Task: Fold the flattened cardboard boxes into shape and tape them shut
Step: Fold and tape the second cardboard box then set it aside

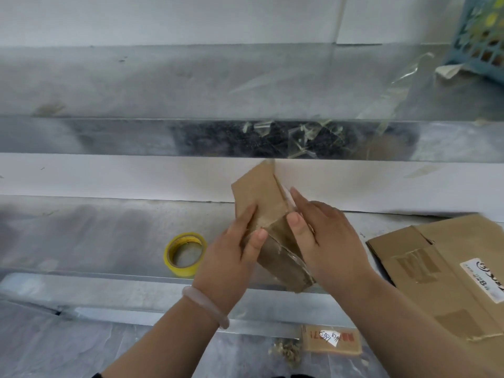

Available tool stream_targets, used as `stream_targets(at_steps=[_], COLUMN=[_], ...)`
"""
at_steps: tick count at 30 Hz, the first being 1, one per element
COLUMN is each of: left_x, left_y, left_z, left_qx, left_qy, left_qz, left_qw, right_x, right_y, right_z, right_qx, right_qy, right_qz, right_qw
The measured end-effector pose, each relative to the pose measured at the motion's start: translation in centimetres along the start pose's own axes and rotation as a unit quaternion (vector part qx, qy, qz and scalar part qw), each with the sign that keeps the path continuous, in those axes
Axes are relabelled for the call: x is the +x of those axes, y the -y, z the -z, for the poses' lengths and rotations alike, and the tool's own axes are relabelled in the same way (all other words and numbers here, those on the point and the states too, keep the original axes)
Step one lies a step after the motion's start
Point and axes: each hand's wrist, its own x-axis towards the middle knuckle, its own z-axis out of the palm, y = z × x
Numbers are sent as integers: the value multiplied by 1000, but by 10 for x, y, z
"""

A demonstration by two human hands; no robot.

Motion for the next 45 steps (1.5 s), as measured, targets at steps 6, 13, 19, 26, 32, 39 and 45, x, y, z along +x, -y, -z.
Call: stream_targets(at_steps=[6,13,19,26,32,39,45], left_x=[2,15,36,32,31,37,45], left_y=[5,28,42,80,90,98,101], left_z=[14,18,20,-13,-22,-19,-10], left_qx=[-226,-148,183,-79,-53,21,193], left_qy=[-50,15,87,63,52,64,98], left_qz=[271,339,127,129,125,39,-71], left_qw=[934,929,971,986,989,997,974], right_x=[-1,-9,25,13,23,22,25], right_y=[-2,-23,-51,-43,-48,-56,-62], right_z=[8,-40,-56,-69,-72,-73,-74], right_qx=[-41,125,230,289,244,188,-56], right_qy=[9,128,141,116,160,166,204], right_qz=[57,-165,-270,-269,-259,-191,-96], right_qw=[997,970,924,911,921,949,973])
